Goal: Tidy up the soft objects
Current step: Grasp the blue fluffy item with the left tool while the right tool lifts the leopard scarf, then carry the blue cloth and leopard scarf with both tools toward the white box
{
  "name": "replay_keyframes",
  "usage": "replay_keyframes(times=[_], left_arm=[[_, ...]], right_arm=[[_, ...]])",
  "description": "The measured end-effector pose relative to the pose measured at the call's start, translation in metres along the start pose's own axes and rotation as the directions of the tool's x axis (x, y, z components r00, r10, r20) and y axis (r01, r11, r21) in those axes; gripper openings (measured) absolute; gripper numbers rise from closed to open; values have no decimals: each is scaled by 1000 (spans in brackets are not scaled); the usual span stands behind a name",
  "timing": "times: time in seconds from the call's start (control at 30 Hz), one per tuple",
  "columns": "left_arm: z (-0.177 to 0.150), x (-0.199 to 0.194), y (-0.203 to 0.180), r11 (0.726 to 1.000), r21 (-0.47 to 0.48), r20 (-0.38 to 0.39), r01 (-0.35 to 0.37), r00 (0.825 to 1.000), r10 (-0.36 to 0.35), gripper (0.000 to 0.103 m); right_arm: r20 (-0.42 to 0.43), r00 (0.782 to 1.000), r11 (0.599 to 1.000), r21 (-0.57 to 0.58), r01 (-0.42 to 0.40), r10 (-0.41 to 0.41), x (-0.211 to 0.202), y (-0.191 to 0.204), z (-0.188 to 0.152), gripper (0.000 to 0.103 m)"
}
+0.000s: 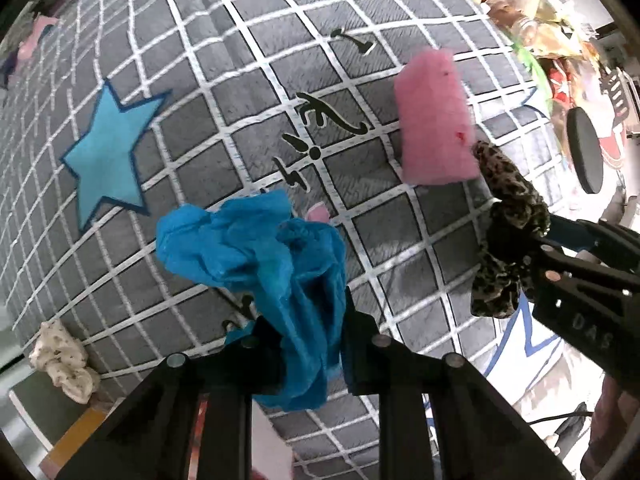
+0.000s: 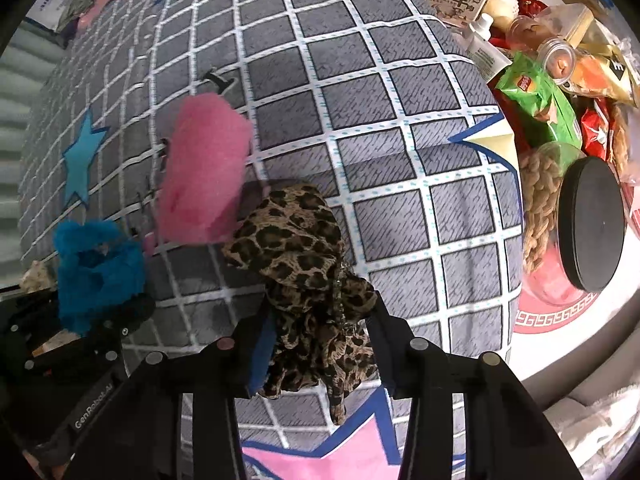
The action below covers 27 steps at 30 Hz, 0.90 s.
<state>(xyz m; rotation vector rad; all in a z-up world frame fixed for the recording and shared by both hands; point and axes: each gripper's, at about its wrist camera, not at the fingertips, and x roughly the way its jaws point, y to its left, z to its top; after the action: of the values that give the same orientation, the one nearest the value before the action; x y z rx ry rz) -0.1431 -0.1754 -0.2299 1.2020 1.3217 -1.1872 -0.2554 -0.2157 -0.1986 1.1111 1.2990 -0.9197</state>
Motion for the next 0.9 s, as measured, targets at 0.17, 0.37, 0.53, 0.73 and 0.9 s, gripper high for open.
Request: replay_keyframes(times=[0.17, 0.37, 0.53, 0.73, 0.9], left_arm=[[-24, -23, 5, 1000, -2, 30, -2, 1000, 2, 22], [-49, -40, 8, 999, 30, 66, 10, 998, -12, 22], [-68, -53, 15, 997, 70, 95, 27, 995, -34, 22], [-87, -68, 26, 997, 73, 131, 33, 990, -43, 22], [-102, -80, 48, 999, 41, 165, 28, 986, -34, 22]], right_arm=[[-1, 1000, 999, 28, -26, 26, -15, 3, -11, 45], [-4, 1000, 999, 30, -26, 26, -30, 13, -34, 45], [-3, 999, 999, 35, -33, 33, -39, 27, -58, 45], [10, 999, 999, 23, -31, 30, -47, 49, -74, 45], [35, 999, 999, -13, -30, 30, -53, 75, -74, 45]])
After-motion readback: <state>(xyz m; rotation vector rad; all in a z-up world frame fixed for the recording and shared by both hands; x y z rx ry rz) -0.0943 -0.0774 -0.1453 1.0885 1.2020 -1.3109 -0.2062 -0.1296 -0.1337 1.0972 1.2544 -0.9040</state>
